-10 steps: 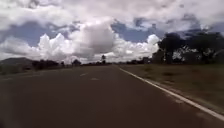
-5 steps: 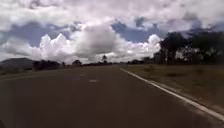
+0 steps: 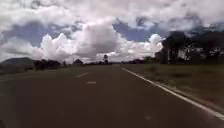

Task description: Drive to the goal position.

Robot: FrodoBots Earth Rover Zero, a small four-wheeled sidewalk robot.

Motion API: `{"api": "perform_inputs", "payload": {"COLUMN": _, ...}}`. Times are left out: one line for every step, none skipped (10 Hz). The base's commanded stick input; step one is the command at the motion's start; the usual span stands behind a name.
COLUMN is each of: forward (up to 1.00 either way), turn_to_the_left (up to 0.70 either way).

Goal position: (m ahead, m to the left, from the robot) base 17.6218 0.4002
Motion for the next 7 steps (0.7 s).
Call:
{"api": "perform_inputs", "payload": {"forward": 1.0, "turn_to_the_left": 0.0}}
{"api": "perform_inputs", "payload": {"forward": 1.0, "turn_to_the_left": 0.0}}
{"api": "perform_inputs", "payload": {"forward": 1.0, "turn_to_the_left": 0.0}}
{"api": "perform_inputs", "payload": {"forward": 1.0, "turn_to_the_left": 0.0}}
{"api": "perform_inputs", "payload": {"forward": 1.0, "turn_to_the_left": 0.0}}
{"api": "perform_inputs", "payload": {"forward": 1.0, "turn_to_the_left": 0.0}}
{"api": "perform_inputs", "payload": {"forward": 1.0, "turn_to_the_left": 0.0}}
